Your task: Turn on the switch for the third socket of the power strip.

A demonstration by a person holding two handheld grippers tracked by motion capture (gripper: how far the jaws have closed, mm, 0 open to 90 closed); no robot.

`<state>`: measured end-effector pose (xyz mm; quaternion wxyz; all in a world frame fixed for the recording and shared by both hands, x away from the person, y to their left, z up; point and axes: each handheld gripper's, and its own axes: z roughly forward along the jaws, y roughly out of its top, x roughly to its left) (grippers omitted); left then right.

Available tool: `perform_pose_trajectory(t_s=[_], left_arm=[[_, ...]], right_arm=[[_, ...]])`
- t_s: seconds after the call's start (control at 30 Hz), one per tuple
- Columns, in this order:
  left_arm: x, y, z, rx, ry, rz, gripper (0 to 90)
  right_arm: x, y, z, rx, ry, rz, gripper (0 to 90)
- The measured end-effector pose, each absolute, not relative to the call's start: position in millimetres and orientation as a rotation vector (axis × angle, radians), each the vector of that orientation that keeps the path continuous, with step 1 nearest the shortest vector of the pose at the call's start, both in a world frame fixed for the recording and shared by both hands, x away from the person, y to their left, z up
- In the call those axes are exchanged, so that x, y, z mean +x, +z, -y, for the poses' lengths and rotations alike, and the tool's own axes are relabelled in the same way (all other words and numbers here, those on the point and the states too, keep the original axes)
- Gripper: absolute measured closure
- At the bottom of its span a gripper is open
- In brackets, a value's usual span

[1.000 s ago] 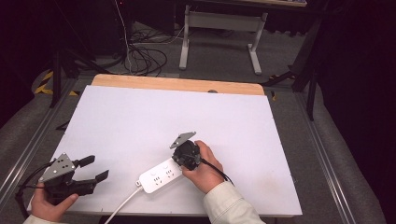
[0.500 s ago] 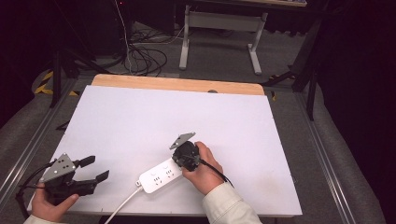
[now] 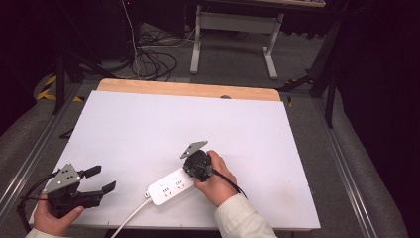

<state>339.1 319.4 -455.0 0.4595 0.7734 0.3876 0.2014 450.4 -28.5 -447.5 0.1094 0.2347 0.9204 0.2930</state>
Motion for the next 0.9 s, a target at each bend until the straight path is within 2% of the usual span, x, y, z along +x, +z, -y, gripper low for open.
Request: perform_pose_trajectory(t_s=[0.43, 0.67, 0.9], left_arm=[[339.8, -455.2, -320.2, 1.905, 0.498, -0.957, 26.1], [340.6, -455.6, -319.9, 1.907, 0.499, -0.963, 26.1], [340.3, -455.2, -320.8, 1.903, 0.501, -0.961, 26.1]], right_arm=[[447.4, -445.2, 26.1, 0.652, 0.816, -2.681, 90.0], [441.1, -417.3, 39.6, 0.628, 1.034, -2.606, 90.0], [437.2, -400.8, 43.4, 0.604, 1.098, -2.579, 90.0]])
